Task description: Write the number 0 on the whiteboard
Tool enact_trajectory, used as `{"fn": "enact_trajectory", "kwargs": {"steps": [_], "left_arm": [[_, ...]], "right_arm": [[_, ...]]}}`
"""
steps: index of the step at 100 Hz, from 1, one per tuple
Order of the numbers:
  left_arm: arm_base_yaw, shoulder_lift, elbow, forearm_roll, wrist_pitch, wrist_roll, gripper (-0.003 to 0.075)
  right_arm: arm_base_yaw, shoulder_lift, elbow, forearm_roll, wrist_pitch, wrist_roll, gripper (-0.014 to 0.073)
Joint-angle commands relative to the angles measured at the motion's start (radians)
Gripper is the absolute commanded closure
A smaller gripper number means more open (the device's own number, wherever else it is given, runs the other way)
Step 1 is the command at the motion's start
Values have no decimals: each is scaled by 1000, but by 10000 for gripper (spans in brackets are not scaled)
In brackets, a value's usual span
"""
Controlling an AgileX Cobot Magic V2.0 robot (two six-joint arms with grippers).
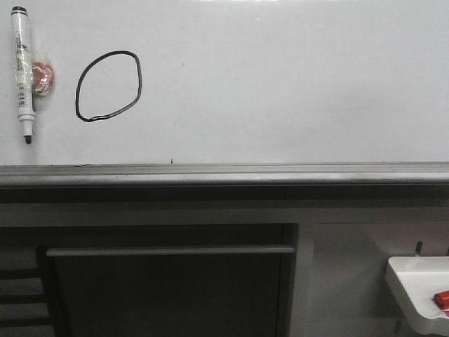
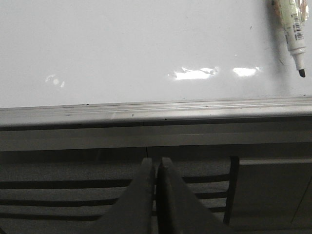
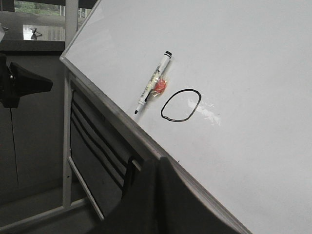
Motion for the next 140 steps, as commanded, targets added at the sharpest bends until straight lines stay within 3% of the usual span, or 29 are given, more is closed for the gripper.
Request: {"fn": "enact_trajectory", "kwargs": {"steps": [1,60,76,107,140], "left_arm": [[1,-28,12,-9,-65,2,741],[1,-28,12,-9,-65,2,741],[1,-28,12,-9,-65,2,741],[1,-28,12,-9,-66,2,741],[1,-28,12,-9,-66,2,741]], "right_arm": [[-4,0,-25,-12,-81,-2,660],[-30,0,-25,29,-105,-2,660],[-179,0,-25,33,-105,61,660],[-546,0,-25,33,-103,63,660],[-806,-77,-3,21,-93,63,660]]}}
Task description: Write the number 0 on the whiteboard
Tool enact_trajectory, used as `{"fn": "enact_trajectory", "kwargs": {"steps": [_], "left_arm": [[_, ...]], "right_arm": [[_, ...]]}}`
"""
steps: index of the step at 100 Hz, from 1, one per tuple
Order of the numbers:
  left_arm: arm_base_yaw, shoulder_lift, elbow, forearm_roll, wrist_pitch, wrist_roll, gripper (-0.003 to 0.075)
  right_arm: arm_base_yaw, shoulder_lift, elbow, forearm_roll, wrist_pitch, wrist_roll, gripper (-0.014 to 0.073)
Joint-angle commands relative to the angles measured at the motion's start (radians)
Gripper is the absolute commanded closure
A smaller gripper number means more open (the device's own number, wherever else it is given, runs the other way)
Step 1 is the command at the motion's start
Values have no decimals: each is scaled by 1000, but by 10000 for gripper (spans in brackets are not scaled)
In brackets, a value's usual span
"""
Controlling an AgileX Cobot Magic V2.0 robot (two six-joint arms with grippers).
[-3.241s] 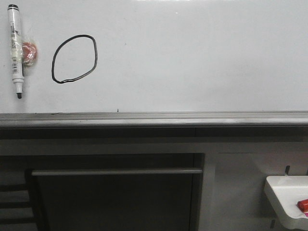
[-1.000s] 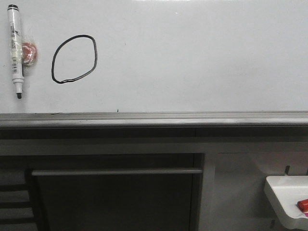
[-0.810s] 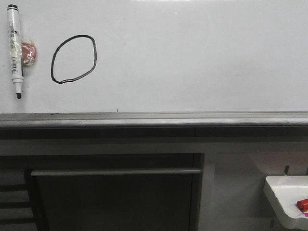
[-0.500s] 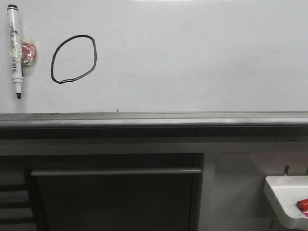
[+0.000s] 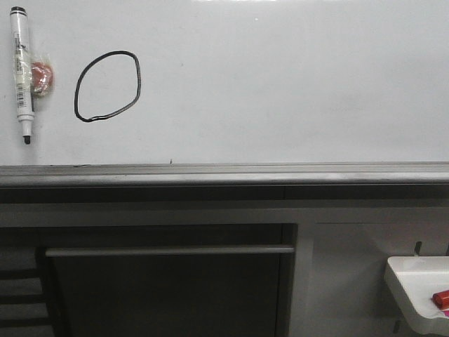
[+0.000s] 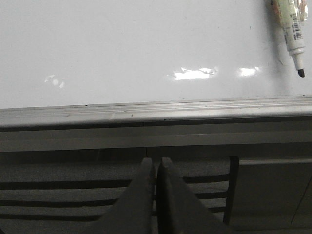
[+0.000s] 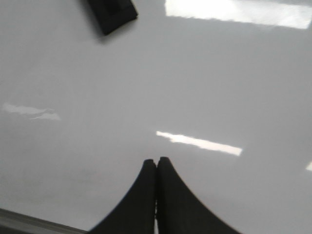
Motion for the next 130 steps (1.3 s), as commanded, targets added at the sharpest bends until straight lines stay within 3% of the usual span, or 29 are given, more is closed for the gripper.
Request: {"fn": "enact_trajectory", "kwargs": {"steps": [1,23,49,65,99,130], "left_arm": [[1,-28,12,-9,-66,1,741],[1,-28,12,-9,-66,1,741],[1,-28,12,-9,-66,1,741],[1,-28,12,-9,-66,1,741],[1,-28,12,-11,-70,1,741],[1,-28,12,-11,-70,1,741]], "right_arm": [[-65,-32,-9,-12,-78,2,660],[-178,-157,76,-26,-74,2,660],[-261,-321,242,-26,-74,7,660],[-276,-399,352,-26,-71,76,660],[-276,-411,348,-46,316,76,660],[-276,-411,348,-40,315,76,660]]}}
